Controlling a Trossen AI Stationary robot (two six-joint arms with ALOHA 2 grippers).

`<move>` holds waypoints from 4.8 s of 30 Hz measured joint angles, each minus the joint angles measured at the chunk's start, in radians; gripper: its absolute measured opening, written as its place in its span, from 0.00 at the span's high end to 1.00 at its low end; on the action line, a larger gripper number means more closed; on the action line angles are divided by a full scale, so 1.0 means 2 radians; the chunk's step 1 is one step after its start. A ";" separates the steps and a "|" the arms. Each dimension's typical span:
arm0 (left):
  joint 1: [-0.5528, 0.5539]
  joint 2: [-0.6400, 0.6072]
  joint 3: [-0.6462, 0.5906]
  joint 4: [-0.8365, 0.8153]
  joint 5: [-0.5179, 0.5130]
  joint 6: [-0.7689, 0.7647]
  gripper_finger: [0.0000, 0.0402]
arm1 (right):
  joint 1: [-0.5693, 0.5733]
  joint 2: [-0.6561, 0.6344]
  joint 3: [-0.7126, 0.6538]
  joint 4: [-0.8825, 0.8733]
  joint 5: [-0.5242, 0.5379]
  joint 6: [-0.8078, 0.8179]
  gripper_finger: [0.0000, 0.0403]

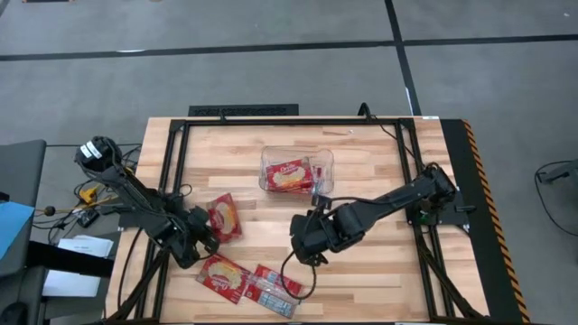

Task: Sort popcorn bags into baskets
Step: Put the red popcorn bag into the transparent bin

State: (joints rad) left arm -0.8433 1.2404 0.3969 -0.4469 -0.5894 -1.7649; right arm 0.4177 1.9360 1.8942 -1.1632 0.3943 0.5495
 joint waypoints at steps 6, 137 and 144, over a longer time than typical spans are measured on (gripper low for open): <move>0.013 0.058 -0.012 0.152 0.002 0.035 1.00 | 0.028 0.000 0.000 0.028 -0.002 0.070 0.58; 0.122 -0.077 0.026 0.200 0.042 0.221 1.00 | -0.386 0.008 -0.102 0.045 -0.362 -0.537 0.95; 0.122 -0.077 0.026 0.195 0.039 0.215 1.00 | -0.385 0.008 -0.061 0.046 -0.300 -0.541 0.70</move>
State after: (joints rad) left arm -0.5991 1.0870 0.4484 -0.0566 -0.5118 -1.3352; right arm -0.3531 1.9522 1.7727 -1.0705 -0.2049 -0.5320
